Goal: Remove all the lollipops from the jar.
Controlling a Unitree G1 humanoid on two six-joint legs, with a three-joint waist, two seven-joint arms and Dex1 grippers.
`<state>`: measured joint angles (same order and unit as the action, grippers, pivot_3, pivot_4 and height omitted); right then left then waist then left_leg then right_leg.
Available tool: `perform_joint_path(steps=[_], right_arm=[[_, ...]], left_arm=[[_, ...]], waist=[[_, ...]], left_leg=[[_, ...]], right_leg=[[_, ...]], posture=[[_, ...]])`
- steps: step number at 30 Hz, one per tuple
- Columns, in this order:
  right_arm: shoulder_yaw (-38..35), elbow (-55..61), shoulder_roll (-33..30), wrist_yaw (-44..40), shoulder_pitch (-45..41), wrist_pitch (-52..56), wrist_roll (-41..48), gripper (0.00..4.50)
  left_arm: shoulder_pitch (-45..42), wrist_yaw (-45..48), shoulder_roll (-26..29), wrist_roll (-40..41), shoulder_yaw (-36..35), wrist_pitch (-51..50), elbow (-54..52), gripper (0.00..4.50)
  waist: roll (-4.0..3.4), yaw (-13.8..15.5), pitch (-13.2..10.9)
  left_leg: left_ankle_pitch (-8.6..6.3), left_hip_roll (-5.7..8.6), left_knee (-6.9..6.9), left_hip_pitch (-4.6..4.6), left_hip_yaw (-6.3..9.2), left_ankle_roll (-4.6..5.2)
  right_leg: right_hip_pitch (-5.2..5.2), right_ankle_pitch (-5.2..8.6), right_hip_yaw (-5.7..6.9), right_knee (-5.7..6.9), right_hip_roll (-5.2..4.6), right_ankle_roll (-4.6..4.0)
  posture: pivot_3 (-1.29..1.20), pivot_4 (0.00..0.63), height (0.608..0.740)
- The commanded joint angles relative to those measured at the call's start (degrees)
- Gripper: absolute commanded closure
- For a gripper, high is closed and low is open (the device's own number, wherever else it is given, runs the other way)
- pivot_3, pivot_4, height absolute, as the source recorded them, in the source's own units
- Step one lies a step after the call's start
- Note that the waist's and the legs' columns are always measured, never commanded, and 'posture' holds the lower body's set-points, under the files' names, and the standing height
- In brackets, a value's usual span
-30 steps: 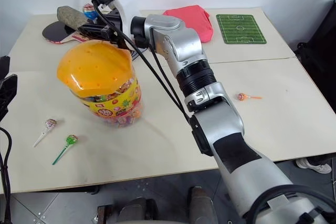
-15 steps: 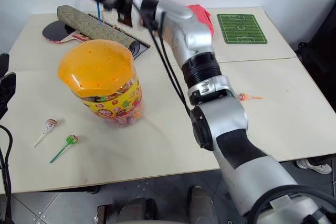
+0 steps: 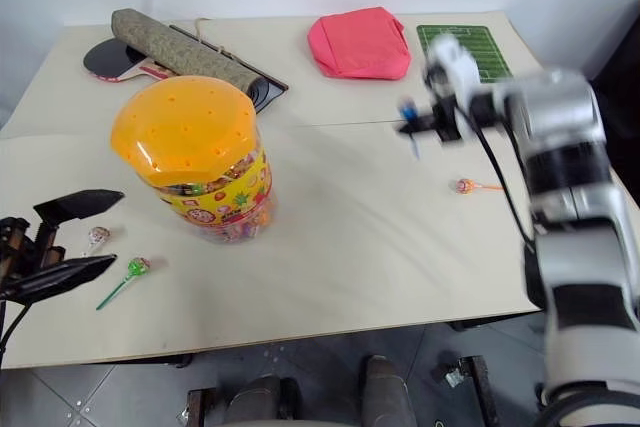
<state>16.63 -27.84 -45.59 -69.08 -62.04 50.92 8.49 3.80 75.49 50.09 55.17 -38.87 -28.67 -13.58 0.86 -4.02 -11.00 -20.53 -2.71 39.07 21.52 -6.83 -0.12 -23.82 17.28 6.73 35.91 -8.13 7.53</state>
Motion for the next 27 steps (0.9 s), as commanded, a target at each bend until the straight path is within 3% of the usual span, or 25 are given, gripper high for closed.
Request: perform_joint_path(steps=[1, 4, 9, 10, 16, 21, 23, 27], right_arm=[[2.3, 5.9, -4.0, 0.4, 4.7, -4.8, -4.0, 4.47], [4.4, 0.8, -6.1, 2.2, 8.6, -15.3, -9.1, 4.47], [1.7, -3.3, -5.7, 4.0, 9.7, -20.7, -10.2, 4.47], [1.5, -3.3, -5.9, 3.5, 9.7, -21.3, -10.3, 3.91], [-5.4, 1.0, -8.4, -0.4, 12.0, -27.5, -5.6, 2.16], [-18.7, 5.9, -8.8, -15.5, 18.5, -38.7, 10.1, 0.61], [-25.2, 8.3, -4.7, -14.6, 20.1, -41.2, 16.8, 0.01], [-27.7, 15.2, 4.0, -10.1, 23.1, -41.3, 22.0, 0.01]], left_arm=[[-0.3, 2.0, 0.1, -3.5, 1.4, 3.8, 1.7, 0.00], [-2.1, 2.9, 1.0, -5.1, 3.1, 5.3, 2.2, 0.00], [-3.1, 3.9, 1.4, -6.7, 4.5, 6.1, 3.8, 0.00], [-3.0, 4.1, 1.5, -6.8, 4.5, 6.1, 3.9, 0.00], [-0.7, 2.3, 2.2, -9.5, 3.7, 5.5, 4.7, 0.00], [2.5, -1.8, 1.4, -16.6, 2.5, 10.4, 8.8, 0.00], [4.7, -6.5, 0.1, -22.8, 3.1, 14.7, 10.7, 0.00], [5.6, -12.3, -3.0, -28.6, 3.6, 21.7, 12.1, 0.00]], waist=[[-0.14, -0.2, -0.1], [-0.17, -0.7, -0.1], [-0.17, -0.5, -0.1], [-0.17, -0.5, -0.1], [-0.17, -0.2, -0.1], [-0.17, 0.8, -0.1], [-0.17, 0.9, -0.1], [-0.12, 0.9, -0.1]], left_leg=[[0.00, 0.00, 0.02, 0.00, -0.15, 0.00], [0.04, -0.01, 0.11, -0.03, -0.45, -0.01], [0.09, -0.04, 0.14, -0.15, -0.46, -0.01], [0.09, -0.04, 0.14, -0.14, -0.46, -0.01], [0.08, -0.06, 0.11, -0.13, -0.43, -0.01], [0.08, -0.05, 0.11, -0.14, -0.43, 0.00], [0.08, -0.06, 0.12, -0.17, -0.42, 0.00], [0.07, -0.11, 0.22, -0.36, -0.45, 0.02]], right_leg=[[-0.06, 0.00, -0.07, -0.04, -0.01, 0.00], [-0.12, 0.00, -0.20, -0.05, -0.02, 0.00], [-0.07, 0.00, -0.29, 0.01, -0.02, 0.00], [-0.07, 0.00, -0.29, 0.01, -0.02, 0.00], [-0.08, 0.00, -0.25, 0.01, -0.01, 0.00], [-0.07, 0.00, -0.25, -0.01, 0.00, 0.00], [-0.03, 0.00, -0.23, -0.02, 0.00, 0.00], [0.17, -0.03, -0.24, 0.00, 0.02, -0.03]], posture=[[0.00, 0.150, 0.740], [0.00, 0.150, 0.740], [0.00, 0.150, 0.740], [0.00, 0.150, 0.740], [0.00, 0.150, 0.740], [0.00, 0.150, 0.740], [0.00, 0.150, 0.740], [0.00, 0.150, 0.740]])
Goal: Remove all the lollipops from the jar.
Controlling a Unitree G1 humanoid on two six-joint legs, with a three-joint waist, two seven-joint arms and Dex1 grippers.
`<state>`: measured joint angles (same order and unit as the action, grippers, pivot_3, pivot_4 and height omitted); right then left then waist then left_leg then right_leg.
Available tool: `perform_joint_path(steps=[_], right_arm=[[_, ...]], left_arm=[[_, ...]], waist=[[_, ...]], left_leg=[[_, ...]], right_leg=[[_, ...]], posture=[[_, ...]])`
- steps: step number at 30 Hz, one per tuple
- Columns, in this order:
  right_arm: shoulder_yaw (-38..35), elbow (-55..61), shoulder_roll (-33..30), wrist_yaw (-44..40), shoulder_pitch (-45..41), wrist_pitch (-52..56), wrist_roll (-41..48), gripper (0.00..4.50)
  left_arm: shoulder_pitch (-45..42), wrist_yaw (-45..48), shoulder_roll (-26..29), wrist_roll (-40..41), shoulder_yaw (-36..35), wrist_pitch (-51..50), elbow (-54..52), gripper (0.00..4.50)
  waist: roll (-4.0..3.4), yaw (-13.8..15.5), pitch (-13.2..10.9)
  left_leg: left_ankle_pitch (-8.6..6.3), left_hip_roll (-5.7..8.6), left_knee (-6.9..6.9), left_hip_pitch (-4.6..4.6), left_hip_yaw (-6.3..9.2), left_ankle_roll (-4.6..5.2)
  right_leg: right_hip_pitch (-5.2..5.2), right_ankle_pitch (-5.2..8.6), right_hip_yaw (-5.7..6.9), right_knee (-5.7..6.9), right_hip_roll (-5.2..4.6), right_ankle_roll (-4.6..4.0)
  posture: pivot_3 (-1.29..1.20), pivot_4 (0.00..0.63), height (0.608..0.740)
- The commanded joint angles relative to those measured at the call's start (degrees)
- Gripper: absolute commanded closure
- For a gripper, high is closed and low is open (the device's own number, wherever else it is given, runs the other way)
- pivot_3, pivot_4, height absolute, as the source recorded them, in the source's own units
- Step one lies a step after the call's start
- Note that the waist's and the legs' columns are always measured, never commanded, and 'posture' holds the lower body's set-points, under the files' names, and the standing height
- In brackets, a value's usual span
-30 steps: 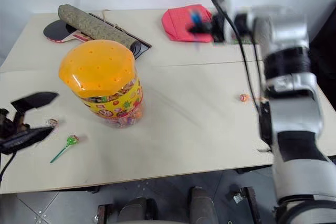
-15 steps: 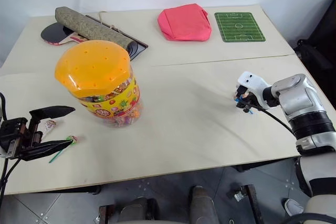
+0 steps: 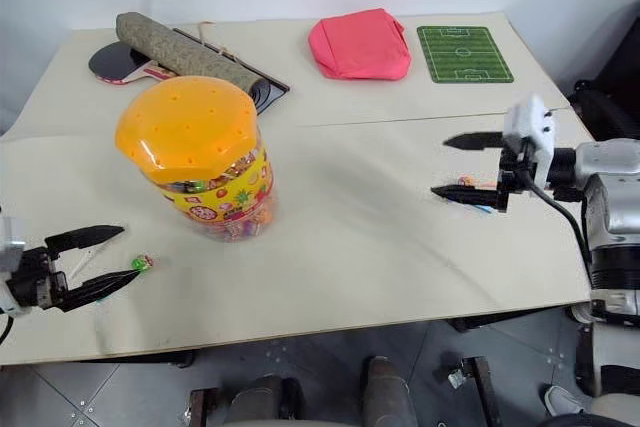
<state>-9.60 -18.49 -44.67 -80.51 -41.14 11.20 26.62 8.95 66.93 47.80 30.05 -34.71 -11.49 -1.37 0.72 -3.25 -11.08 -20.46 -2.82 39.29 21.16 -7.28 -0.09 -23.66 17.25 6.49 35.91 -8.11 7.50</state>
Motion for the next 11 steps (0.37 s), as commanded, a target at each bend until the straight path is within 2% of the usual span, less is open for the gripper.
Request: perform_joint_path(steps=[1, 4, 11], right_arm=[[0.2, 8.2, 4.7, -0.1, 4.6, -4.4, 3.1, 0.01], [4.1, 12.7, 10.3, -0.1, 10.1, -10.0, 1.6, 0.01], [6.6, 8.1, 18.8, 6.2, 14.3, -25.7, -5.1, 0.01]], left_arm=[[0.3, -5.6, -1.1, -4.1, -0.7, 4.3, -1.0, 0.00], [0.8, -10.2, -2.8, -5.3, -0.7, 4.0, -4.2, 0.00], [4.7, -17.9, -7.0, -6.6, -1.0, 3.4, -13.8, 0.00]], waist=[[0.09, 0.3, 0.1], [0.17, 1.6, 0.1], [0.17, 1.6, 0.1]], left_leg=[[0.01, -0.01, 0.04, 0.05, 0.04, -0.01], [-0.01, -0.01, 0.05, 0.05, 0.18, -0.01], [-0.06, 0.11, 0.22, 0.12, 0.19, 0.12]], right_leg=[[-0.01, 0.00, 0.01, 0.02, 0.00, -0.01], [0.02, -0.01, 0.09, 0.07, -0.03, -0.01], [0.07, -0.06, 0.16, 0.06, -0.19, 0.08]], posture=[[0.00, 0.150, 0.740], [0.00, 0.150, 0.740], [0.00, 0.150, 0.740]])
